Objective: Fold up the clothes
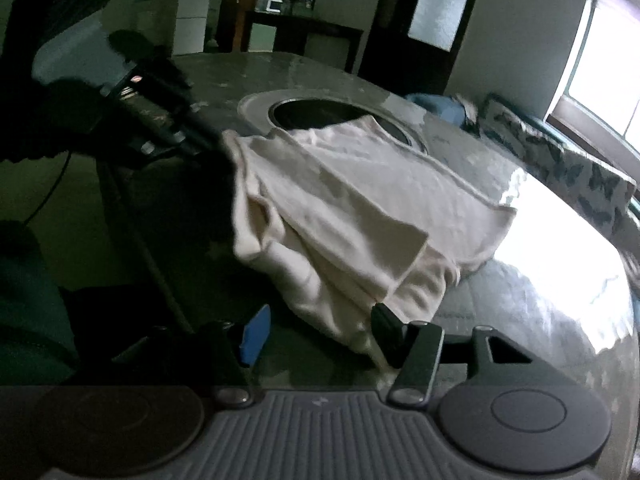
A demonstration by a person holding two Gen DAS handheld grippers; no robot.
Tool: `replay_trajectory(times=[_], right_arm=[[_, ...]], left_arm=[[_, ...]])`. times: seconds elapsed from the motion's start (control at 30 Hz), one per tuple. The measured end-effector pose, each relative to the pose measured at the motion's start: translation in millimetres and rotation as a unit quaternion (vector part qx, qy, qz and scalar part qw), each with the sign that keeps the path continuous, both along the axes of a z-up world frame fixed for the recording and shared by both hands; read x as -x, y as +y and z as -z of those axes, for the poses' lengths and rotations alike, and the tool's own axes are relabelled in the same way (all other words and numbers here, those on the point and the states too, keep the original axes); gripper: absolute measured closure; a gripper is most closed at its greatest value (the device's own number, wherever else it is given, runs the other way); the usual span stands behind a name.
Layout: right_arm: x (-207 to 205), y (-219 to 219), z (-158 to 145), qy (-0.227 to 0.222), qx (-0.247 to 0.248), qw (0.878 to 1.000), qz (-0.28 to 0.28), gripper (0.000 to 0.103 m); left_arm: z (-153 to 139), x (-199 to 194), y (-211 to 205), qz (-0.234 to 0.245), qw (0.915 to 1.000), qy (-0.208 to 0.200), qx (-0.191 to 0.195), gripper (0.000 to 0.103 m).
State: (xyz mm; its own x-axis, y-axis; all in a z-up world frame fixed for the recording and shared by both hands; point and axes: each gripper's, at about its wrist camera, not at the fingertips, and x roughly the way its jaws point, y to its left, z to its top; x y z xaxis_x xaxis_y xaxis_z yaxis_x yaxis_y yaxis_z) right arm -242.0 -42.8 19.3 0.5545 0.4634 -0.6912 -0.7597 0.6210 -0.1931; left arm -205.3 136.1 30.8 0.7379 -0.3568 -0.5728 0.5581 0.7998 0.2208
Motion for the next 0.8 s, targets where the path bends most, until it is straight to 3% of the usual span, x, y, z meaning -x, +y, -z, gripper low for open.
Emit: replay_trajectory(times=[0.07, 0.2, 0.3, 0.37, 0.43, 0.5, 0.6, 0.7, 0.8], right_arm=[[-3.5, 3.8, 1.9, -0.008, -0.001, 1.000, -0.002, 0.040], [-10.6, 11.5, 5.8, -0.024, -0.004, 1.000, -0.005, 0.040], [-15.9, 17.3, 8.7, -0.037, -0.005, 0.999, -0.007, 0.045], [-19.4, 21.1, 10.6, -0.045, -0.006, 0.999, -0.009, 0.058], [-27.1, 21.3, 9.7, -0.043, -0.019, 0.999, 0.002, 0.062], [-30.5, 18.6, 6.1, -0.050, -0.028, 0.998, 0.009, 0.062], [-28.2, 19.3, 3.4, -0.090, -0.013, 0.996, 0.012, 0.047], [-25.7, 22.0, 4.1, -0.094, -0.004, 0.995, -0.007, 0.047], [-25.0, 25.1, 6.8, -0.081, 0.006, 0.996, -0.027, 0.058]], left_arm=[[-4.9, -7.6, 0.1, -0.003, 0.9999, 0.000, 0.012, 0.092], [-12.0, -19.4, 0.5, -0.006, 0.9997, 0.002, 0.025, 0.092], [-14.3, -27.7, 3.3, -0.008, 0.9994, 0.006, 0.034, 0.092], [-14.0, -29.7, 6.2, -0.007, 0.9991, 0.012, 0.041, 0.092], [-12.5, -27.7, 9.0, -0.006, 0.9990, 0.015, 0.042, 0.091], [-10.5, -23.8, 11.6, -0.004, 0.9990, 0.017, 0.042, 0.090], [-5.9, -18.1, 13.5, 0.000, 0.9991, 0.021, 0.038, 0.089], [-3.5, -13.6, 13.1, 0.005, 0.9992, 0.022, 0.034, 0.089], [-1.2, -10.0, 14.1, 0.008, 0.9993, 0.023, 0.029, 0.084]])
